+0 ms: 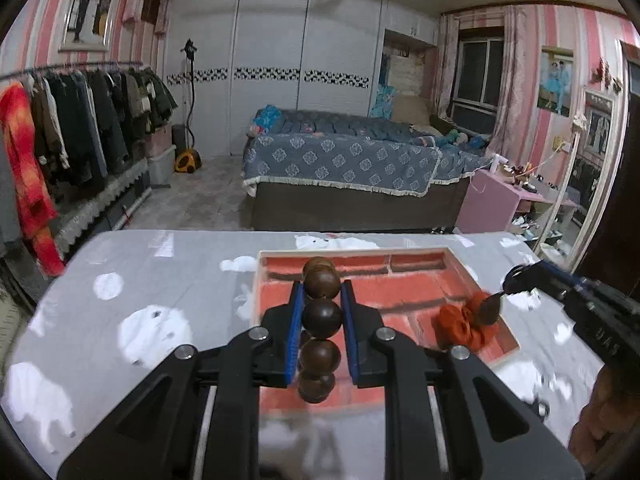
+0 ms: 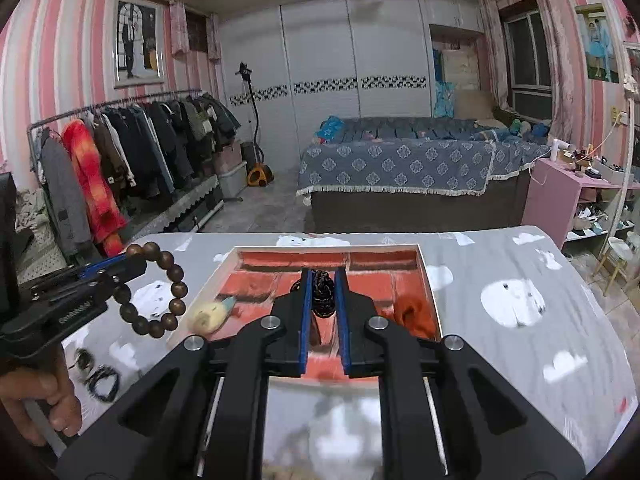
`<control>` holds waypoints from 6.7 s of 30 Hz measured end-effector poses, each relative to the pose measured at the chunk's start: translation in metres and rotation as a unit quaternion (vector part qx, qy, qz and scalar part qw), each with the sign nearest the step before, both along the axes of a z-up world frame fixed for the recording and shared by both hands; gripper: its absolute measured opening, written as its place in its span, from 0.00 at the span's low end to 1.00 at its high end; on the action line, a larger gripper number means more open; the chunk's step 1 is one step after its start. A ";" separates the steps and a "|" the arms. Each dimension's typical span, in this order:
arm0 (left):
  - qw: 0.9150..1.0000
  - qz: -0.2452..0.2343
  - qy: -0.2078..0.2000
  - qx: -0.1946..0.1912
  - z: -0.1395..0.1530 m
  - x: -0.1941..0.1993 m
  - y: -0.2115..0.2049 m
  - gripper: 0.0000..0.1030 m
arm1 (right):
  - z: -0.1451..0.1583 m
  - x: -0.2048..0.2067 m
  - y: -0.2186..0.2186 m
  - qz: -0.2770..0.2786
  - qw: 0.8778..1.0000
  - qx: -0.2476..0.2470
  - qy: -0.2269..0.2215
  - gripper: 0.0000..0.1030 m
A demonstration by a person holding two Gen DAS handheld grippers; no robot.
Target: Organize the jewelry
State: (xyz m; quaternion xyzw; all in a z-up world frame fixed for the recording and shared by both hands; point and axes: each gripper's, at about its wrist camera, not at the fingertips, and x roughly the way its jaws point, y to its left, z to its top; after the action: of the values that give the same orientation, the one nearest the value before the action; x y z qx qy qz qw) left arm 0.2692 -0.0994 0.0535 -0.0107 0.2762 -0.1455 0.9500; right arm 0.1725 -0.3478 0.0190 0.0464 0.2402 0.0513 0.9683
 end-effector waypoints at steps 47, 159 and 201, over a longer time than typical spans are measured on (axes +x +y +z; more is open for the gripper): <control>0.993 0.105 0.022 0.048 -0.093 -0.217 0.135 0.79 | -0.108 -0.157 -0.043 -0.035 0.991 0.056 0.116 0.63; 0.994 0.020 0.095 0.042 -0.118 0.084 -0.027 0.42 | -0.093 0.130 -0.030 -0.032 0.988 -0.029 0.145 0.39; 0.993 0.081 0.086 0.025 -0.119 -0.183 0.139 0.70 | -0.108 -0.145 -0.070 -0.046 0.993 0.005 0.108 0.71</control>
State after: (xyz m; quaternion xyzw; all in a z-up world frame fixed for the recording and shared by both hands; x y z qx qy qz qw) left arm 0.0865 0.0393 -0.0652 -0.0217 0.3585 -0.0593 0.9314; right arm 0.0277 -0.4181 -0.0893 0.0676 0.3406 0.0028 0.9378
